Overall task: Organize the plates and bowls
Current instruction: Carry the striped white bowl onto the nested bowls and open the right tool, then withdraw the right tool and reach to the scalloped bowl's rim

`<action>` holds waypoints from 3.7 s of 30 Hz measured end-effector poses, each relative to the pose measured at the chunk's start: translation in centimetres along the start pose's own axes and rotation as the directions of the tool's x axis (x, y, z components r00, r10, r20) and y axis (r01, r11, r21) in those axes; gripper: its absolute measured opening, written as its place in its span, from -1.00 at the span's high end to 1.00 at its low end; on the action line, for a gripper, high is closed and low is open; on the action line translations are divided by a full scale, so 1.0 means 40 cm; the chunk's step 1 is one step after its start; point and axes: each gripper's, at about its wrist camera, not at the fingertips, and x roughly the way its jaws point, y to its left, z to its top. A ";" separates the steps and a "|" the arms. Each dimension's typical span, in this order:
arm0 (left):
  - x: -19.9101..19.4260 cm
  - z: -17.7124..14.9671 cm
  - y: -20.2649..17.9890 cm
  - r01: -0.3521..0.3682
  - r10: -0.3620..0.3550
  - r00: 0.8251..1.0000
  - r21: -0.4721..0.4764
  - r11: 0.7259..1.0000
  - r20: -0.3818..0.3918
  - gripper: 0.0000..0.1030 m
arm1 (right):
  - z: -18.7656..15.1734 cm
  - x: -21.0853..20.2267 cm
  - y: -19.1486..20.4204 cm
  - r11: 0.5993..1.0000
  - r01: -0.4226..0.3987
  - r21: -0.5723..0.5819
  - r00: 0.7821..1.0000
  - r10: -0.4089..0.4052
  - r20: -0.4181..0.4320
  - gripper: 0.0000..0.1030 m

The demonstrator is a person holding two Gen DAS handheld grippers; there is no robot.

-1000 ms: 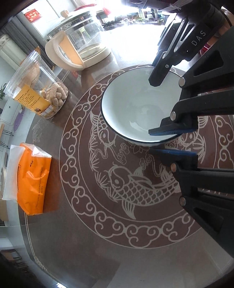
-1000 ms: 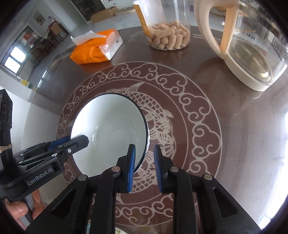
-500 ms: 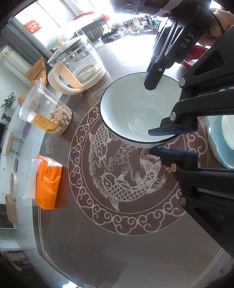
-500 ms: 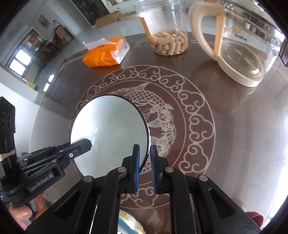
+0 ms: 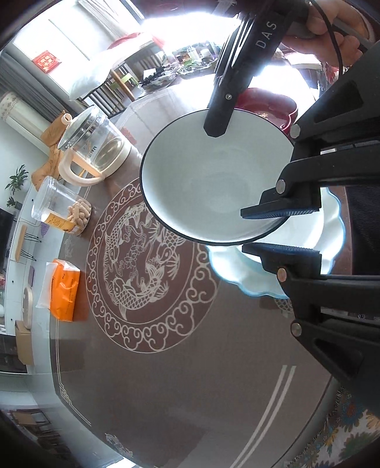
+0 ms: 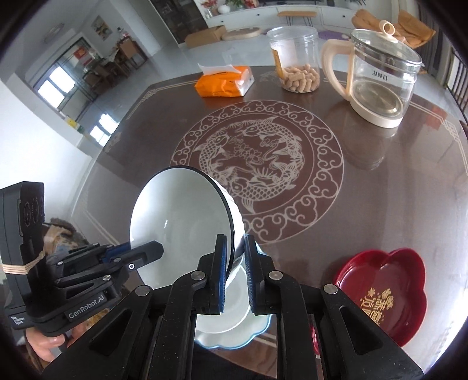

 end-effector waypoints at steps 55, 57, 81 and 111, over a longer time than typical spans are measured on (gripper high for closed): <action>-0.055 -0.297 -0.016 -0.254 0.221 0.894 0.035 0.966 0.390 -0.67 | -0.377 -0.019 0.023 0.958 0.283 0.037 0.906 -0.280 0.318 -0.44; -0.048 -0.307 -0.014 -0.256 0.225 0.899 0.034 0.966 0.377 -0.67 | -0.394 -0.020 0.029 0.951 0.308 0.037 0.899 -0.303 0.317 -0.44; -0.065 -0.344 -0.002 -0.259 0.241 0.874 -0.016 0.966 0.422 -0.67 | -0.433 -0.052 0.029 0.920 0.388 0.060 0.855 -0.383 0.349 -0.44; -0.049 -0.335 0.109 -0.244 0.248 0.903 -0.057 0.968 0.350 -0.67 | -0.474 -0.151 -0.031 0.972 0.205 0.115 0.752 -0.231 0.617 -0.44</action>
